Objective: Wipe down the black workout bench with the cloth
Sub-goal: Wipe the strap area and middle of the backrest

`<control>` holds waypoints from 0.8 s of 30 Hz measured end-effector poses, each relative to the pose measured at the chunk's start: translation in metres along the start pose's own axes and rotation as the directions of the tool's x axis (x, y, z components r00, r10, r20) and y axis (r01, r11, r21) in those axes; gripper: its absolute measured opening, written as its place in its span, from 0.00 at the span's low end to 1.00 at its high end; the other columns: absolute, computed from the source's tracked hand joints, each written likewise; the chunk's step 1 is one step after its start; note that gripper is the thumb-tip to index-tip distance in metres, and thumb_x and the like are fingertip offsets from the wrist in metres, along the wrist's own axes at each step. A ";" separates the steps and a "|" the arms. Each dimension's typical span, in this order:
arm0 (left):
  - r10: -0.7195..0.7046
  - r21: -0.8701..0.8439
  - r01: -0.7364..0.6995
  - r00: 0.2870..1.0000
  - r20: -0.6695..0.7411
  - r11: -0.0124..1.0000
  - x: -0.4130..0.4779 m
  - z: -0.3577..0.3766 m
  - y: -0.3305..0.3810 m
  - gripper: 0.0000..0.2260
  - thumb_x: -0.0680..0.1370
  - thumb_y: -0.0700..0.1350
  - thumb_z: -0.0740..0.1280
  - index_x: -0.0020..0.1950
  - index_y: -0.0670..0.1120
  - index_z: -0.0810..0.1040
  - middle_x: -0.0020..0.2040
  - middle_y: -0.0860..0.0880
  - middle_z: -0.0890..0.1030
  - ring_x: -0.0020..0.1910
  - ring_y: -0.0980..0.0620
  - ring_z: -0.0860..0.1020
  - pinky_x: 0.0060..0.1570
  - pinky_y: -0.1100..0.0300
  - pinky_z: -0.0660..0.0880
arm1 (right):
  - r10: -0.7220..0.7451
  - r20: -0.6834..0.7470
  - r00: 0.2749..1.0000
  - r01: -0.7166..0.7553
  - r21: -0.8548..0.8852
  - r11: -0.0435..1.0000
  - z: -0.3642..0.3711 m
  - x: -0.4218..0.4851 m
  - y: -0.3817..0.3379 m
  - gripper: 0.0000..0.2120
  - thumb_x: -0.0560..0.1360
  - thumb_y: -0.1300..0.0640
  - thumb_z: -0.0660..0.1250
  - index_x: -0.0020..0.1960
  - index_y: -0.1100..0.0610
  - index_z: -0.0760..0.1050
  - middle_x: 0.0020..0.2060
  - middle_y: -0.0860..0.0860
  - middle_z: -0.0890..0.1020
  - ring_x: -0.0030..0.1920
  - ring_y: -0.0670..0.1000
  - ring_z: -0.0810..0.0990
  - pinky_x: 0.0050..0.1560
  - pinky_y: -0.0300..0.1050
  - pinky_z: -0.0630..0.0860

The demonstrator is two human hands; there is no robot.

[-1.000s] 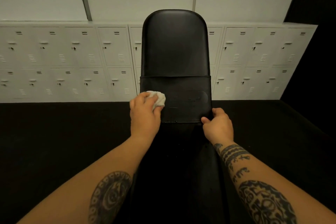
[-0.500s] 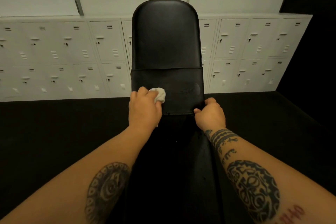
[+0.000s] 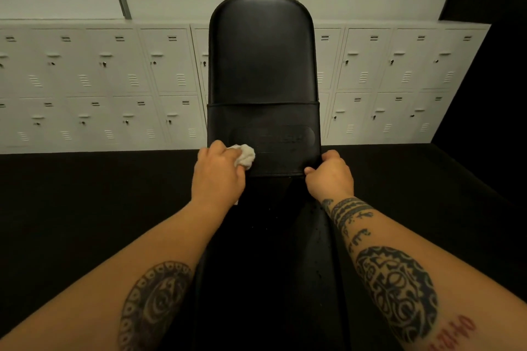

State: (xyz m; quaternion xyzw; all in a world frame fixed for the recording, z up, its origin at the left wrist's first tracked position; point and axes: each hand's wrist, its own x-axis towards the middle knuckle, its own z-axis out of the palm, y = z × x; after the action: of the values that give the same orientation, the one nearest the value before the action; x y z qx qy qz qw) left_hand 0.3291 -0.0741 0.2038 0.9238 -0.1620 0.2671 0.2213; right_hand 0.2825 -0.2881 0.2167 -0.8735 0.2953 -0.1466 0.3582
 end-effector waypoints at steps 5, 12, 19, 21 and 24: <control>0.032 -0.066 -0.031 0.999 0.025 0.997 -0.015 0.012 0.030 0.16 0.78 0.45 0.69 0.66 0.46 0.81 0.55 0.46 0.76 0.54 0.44 0.71 0.51 0.51 0.75 | 0.003 0.003 1.000 -0.003 -0.016 1.000 0.000 0.002 0.001 0.23 0.76 0.53 0.71 0.68 0.55 0.68 0.61 0.54 0.76 0.60 0.56 0.77 0.48 0.47 0.71; -0.003 -0.122 0.058 0.913 0.407 0.991 -0.022 0.010 0.072 0.15 0.79 0.54 0.66 0.64 0.55 0.82 0.56 0.49 0.76 0.57 0.47 0.76 0.55 0.52 0.77 | 0.015 0.035 0.999 -0.019 0.113 0.993 -0.005 -0.005 0.012 0.24 0.75 0.49 0.72 0.69 0.53 0.73 0.62 0.52 0.79 0.62 0.54 0.77 0.60 0.48 0.73; -0.351 -0.661 0.684 0.728 0.589 0.310 -0.038 -0.009 0.098 0.06 0.77 0.48 0.73 0.54 0.51 0.84 0.49 0.50 0.86 0.49 0.51 0.84 0.51 0.53 0.82 | -0.145 0.020 0.989 0.113 0.520 0.847 0.007 -0.077 0.019 0.17 0.81 0.40 0.57 0.64 0.45 0.76 0.58 0.47 0.78 0.57 0.44 0.78 0.60 0.48 0.76; -0.227 -0.622 0.781 0.616 0.754 0.055 -0.045 -0.016 0.108 0.08 0.79 0.46 0.69 0.57 0.49 0.85 0.50 0.47 0.87 0.53 0.46 0.84 0.51 0.48 0.81 | -0.158 0.071 0.985 0.075 0.646 0.760 0.016 -0.093 0.024 0.19 0.81 0.40 0.57 0.69 0.42 0.72 0.62 0.45 0.77 0.61 0.43 0.77 0.62 0.47 0.76; -0.116 -0.541 0.840 0.543 0.832 0.049 -0.049 -0.025 0.109 0.12 0.80 0.45 0.64 0.55 0.45 0.87 0.49 0.46 0.87 0.50 0.49 0.82 0.43 0.57 0.76 | -0.090 0.029 0.996 0.051 0.628 0.777 0.014 -0.097 0.038 0.18 0.81 0.42 0.60 0.70 0.42 0.72 0.60 0.44 0.76 0.59 0.41 0.76 0.57 0.39 0.73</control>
State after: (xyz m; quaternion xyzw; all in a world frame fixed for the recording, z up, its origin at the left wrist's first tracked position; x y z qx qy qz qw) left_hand 0.2333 -0.1458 0.2302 0.6174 0.0063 -0.2860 0.7328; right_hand 0.1979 -0.2422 0.1758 -0.7192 0.1865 -0.2245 0.6306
